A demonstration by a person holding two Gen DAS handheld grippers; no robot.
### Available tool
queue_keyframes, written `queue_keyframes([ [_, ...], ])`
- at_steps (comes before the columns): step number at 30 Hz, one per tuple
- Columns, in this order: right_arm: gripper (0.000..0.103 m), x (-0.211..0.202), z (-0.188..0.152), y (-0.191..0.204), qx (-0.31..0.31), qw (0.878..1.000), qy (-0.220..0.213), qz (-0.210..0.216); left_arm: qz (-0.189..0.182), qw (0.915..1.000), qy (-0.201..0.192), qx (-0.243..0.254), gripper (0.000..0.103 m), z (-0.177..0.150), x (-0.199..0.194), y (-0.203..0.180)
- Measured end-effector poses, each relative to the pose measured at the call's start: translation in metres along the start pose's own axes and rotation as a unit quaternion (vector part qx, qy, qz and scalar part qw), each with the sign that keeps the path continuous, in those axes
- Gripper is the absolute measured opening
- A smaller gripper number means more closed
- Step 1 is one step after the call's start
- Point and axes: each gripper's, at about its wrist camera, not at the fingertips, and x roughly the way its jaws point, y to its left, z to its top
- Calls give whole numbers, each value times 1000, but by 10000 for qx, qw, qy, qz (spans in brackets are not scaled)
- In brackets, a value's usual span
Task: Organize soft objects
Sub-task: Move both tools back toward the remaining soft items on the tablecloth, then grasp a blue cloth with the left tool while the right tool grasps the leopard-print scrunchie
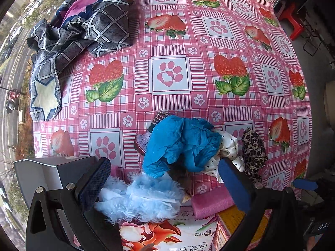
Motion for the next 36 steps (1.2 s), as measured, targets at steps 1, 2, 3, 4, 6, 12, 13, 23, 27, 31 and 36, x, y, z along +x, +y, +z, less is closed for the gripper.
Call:
queue_keyframes([
  [1, 103, 6, 2, 1, -80, 10000, 48, -19, 23, 10000, 47, -14, 103, 3, 4, -2],
  [2, 103, 11, 6, 2, -158, 9998, 81, -30, 66, 9999, 83, -27, 103, 6, 9, -4],
  [3, 103, 15, 9, 4, -232, 9997, 108, -41, 137, 9998, 115, -39, 103, 9, 13, -6],
  [4, 103, 19, 12, 5, -295, 9995, 114, -62, 213, 9997, 140, -43, 102, 11, 16, -7],
  [6, 103, 25, 19, 8, -407, 9991, 87, -127, 279, 9994, 189, -35, 98, 15, 23, -8],
  [12, 103, 46, 41, 13, -491, 9984, 10, -298, 405, 9978, 514, 77, 65, 23, 41, -13],
  [13, 103, 50, 43, 17, -502, 9981, 3, -352, 323, 9979, 563, 85, 52, 23, 44, -14],
  [23, 25, 46, 38, -2, -324, 9992, -124, -190, 30, 10000, -50, -28, 15, 17, 12, -6],
  [27, 25, 29, 31, -15, -139, 9994, -313, -51, -12, 9995, -326, -1, 15, 15, -8, -3],
  [31, 25, 10, 23, -20, -29, 9988, -461, 138, -130, 9987, -482, -42, 15, 9, -24, 0],
  [36, 25, -9, 16, -20, -63, 9981, -609, 94, -142, 9977, -669, 16, 15, 1, -39, 0],
])
